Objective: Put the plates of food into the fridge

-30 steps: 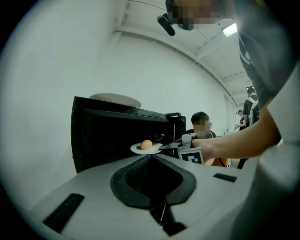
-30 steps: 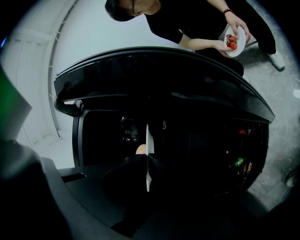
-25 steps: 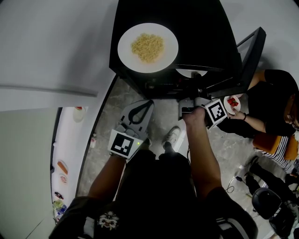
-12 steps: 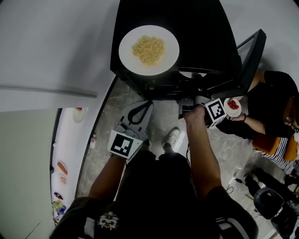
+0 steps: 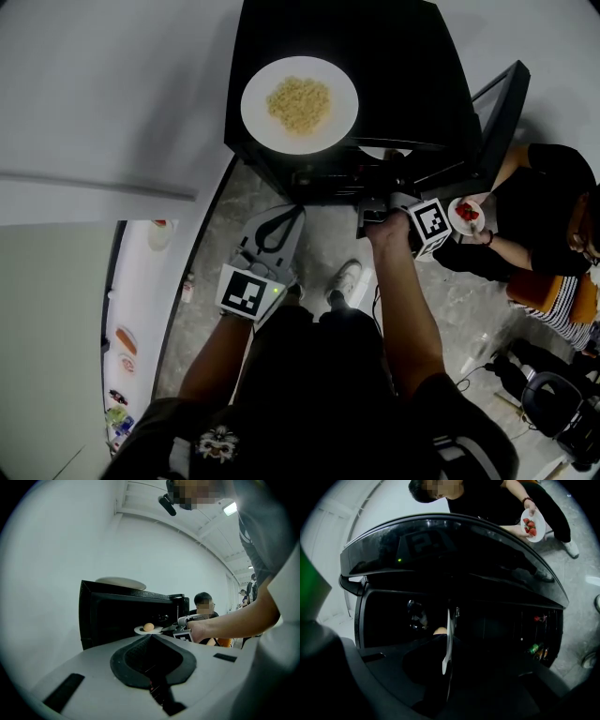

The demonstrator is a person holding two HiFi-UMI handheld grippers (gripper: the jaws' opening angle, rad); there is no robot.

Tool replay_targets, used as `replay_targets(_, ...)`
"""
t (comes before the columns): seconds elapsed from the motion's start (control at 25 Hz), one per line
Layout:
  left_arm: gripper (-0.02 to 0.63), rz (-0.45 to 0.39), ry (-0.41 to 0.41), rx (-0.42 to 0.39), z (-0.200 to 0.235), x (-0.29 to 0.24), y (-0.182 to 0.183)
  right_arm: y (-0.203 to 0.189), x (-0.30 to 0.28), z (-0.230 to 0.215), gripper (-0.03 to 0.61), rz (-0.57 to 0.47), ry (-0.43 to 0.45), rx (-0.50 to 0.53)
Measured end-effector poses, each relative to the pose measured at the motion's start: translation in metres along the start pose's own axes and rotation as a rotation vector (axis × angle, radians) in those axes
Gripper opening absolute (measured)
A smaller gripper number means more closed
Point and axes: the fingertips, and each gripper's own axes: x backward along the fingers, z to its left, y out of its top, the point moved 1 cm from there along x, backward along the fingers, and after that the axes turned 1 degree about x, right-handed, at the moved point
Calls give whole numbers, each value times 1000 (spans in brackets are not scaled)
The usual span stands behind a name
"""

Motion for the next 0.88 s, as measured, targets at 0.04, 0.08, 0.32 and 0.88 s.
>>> replay_targets(0.04,21,1,0,-1,0,1,0,1,1,0,34,-7,-1,7)
replay_targets(0.08,21,2,0,-1,1,1,0,3,3,-1,44,-13,-3,18)
replay_targets(0.32,21,5,-2,-13,1,3,2,10,25,8,104,-6,12,163)
replay_targets(0.88,21,-42,-52,6,-10,-5,31,-6,104,144,64,-2,354,940)
